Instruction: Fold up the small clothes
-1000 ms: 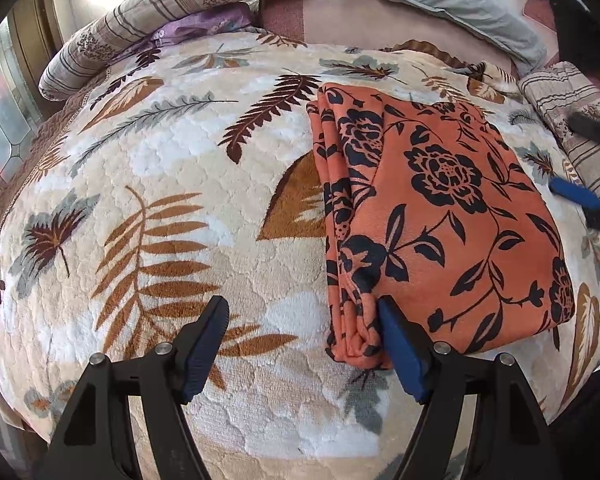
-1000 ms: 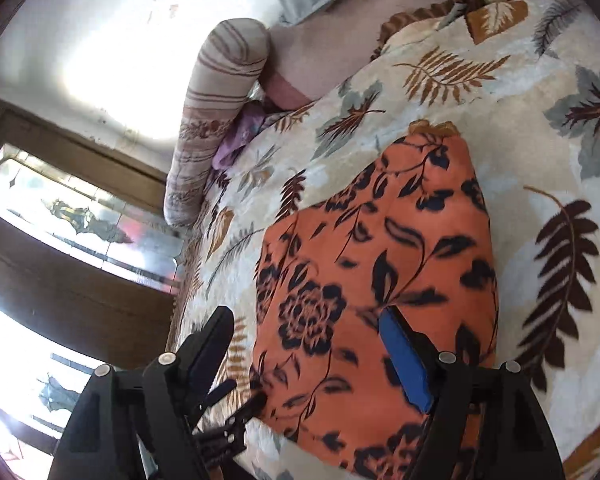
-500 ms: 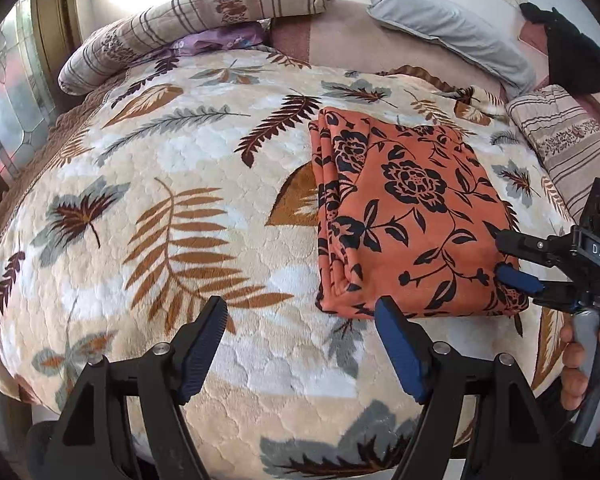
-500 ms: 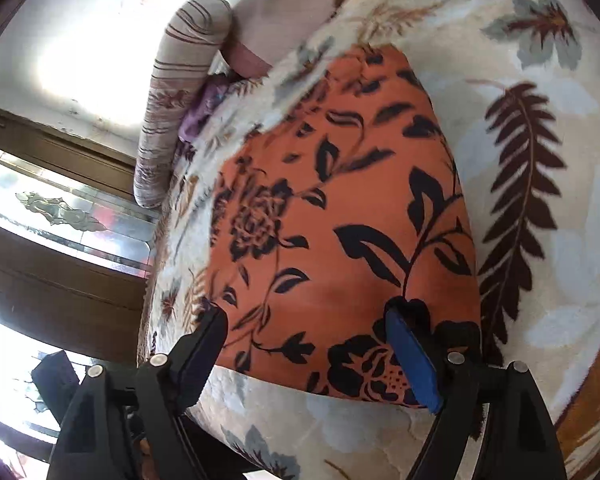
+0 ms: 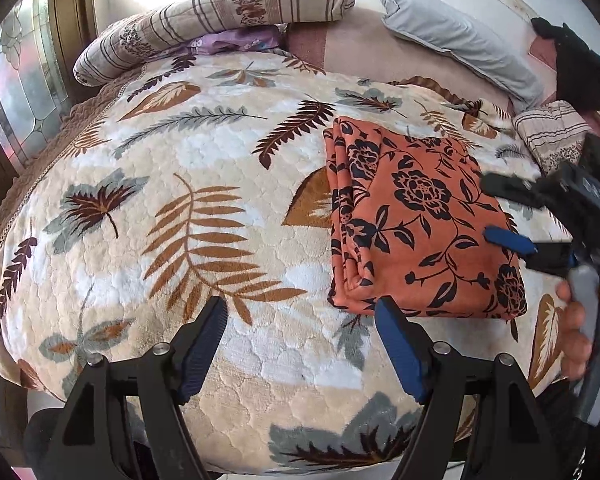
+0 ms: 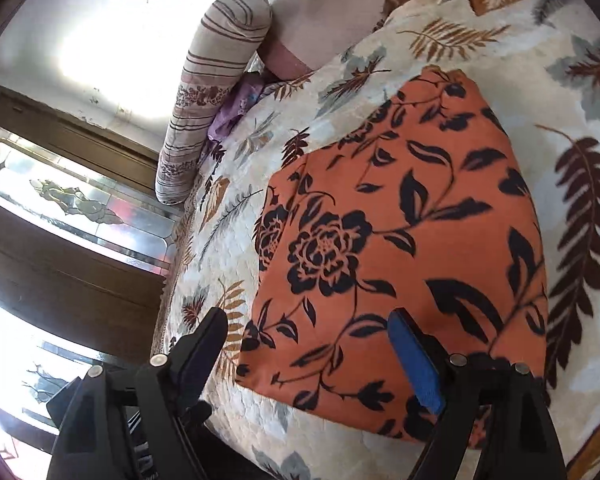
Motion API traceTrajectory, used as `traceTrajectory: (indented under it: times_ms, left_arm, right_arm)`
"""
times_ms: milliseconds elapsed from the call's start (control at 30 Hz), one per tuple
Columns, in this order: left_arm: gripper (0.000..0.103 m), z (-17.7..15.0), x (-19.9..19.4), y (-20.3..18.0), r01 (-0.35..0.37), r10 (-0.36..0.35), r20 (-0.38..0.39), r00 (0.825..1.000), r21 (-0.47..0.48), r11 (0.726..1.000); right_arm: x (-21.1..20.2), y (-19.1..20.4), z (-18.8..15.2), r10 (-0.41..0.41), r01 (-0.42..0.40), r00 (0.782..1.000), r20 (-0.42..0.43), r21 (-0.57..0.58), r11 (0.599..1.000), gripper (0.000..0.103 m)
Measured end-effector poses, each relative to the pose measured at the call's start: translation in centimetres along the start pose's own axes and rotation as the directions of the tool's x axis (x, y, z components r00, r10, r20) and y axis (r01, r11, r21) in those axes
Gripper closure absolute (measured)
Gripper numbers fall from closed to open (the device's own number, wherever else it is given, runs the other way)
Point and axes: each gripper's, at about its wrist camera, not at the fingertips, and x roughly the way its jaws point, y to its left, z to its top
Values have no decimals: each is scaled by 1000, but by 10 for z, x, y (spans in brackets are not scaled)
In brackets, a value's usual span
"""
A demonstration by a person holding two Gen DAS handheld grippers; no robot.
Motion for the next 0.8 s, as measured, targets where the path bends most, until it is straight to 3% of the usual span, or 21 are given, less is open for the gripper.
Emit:
traceTrajectory:
  times_ms: [133, 233, 367, 500, 667, 800]
  left_arm:
    - [26, -1, 0, 8, 4, -4, -1, 1000, -24, 1000]
    - [26, -2, -1, 12, 4, -4, -2, 1000, -36, 999]
    - [26, -3, -3, 13, 6, -6, 3, 1000, -40, 999]
    - [26, -6, -5, 3, 18, -18, 0, 1000, -35, 999]
    - [26, -11, -14, -20, 31, -32, 8, 999, 3, 1000]
    - [23, -14, -25, -35, 24, -25, 21, 999, 30, 999]
  right_arm:
    - [52, -15, 15, 35, -21, 995, -98, 137, 990, 18]
    - [56, -4, 17, -9, 20, 995, -96, 115, 993, 18]
    - [17, 12, 3, -1, 3, 999, -43, 49, 999, 18]
    - [-38, 8, -36, -90, 91, 995, 47, -19, 996, 18]
    - [-87, -1, -93, -263, 279, 953, 154, -96, 955, 18]
    - [-104, -4, -127, -353, 380, 918, 184, -143, 914, 18]
